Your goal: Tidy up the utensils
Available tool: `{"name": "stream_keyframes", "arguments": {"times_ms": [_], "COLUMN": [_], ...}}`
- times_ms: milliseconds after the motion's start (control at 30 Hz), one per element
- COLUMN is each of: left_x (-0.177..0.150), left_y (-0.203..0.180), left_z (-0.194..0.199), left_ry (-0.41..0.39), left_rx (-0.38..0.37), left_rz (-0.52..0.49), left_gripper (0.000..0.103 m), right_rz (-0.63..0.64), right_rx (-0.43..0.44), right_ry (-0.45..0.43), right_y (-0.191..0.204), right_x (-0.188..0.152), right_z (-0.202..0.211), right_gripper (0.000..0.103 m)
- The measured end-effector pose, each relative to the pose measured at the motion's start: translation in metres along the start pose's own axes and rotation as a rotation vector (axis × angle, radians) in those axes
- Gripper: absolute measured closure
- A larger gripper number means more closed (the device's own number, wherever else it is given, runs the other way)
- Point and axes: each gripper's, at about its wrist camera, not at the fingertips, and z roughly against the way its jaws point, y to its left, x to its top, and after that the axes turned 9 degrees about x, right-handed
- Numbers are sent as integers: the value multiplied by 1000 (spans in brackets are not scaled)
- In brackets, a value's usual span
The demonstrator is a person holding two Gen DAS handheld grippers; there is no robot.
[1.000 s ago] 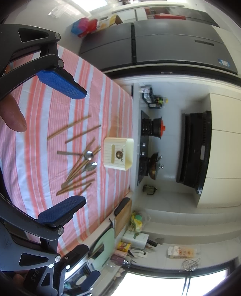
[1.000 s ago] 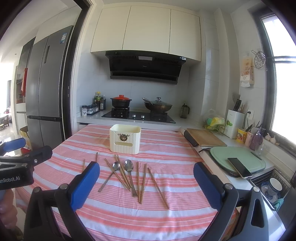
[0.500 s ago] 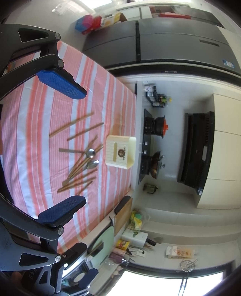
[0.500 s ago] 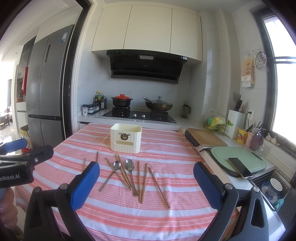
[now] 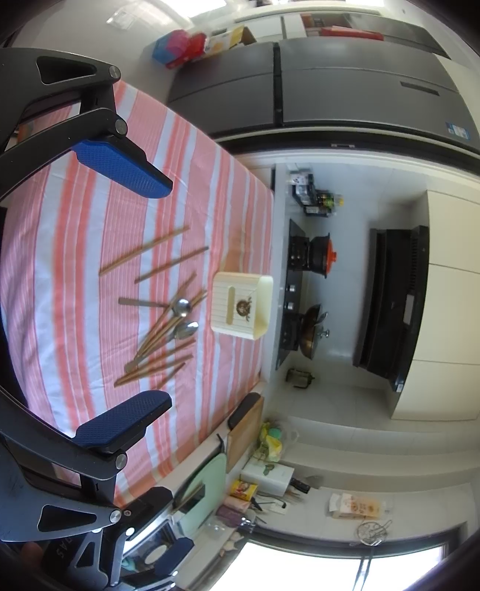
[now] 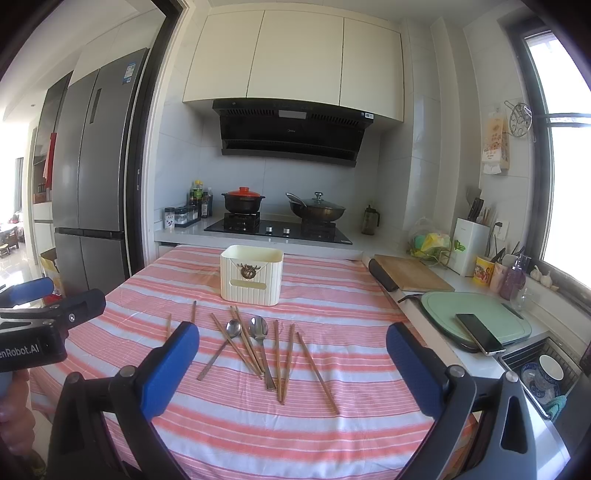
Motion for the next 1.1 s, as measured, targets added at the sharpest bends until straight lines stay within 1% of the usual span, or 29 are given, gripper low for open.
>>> {"name": "stream_keyframes", "arguments": {"times_ms": [367,600,700,867,967,1100], "left_x": [-1,-2,-2,-3,-2,-4], "left_y": [3,7,10,19,28,60], "left_z": [-5,-9,-14,-28,-42,-68], "left_ry": [3,4,19,57,83,129], "left_rx": [-6,3,5,15,30,91], "left_rz": [-6,10,19,41,42,101], "left_gripper": [0,0,0,0,0,0], "right_rz": [0,-2,-7,-18,-16,-39], "right_rx": [1,-1,-11,-48,-67,-131], "right_ry": [9,9,7,0,-6,-9], "right_y": [-2,-3,-7,-22,-33,-65], "right_x": [-2,-3,-3,0,2,-2], "right_z": [-1,-1,-3,-7,-12,-20], "right_gripper": [0,0,0,0,0,0]}}
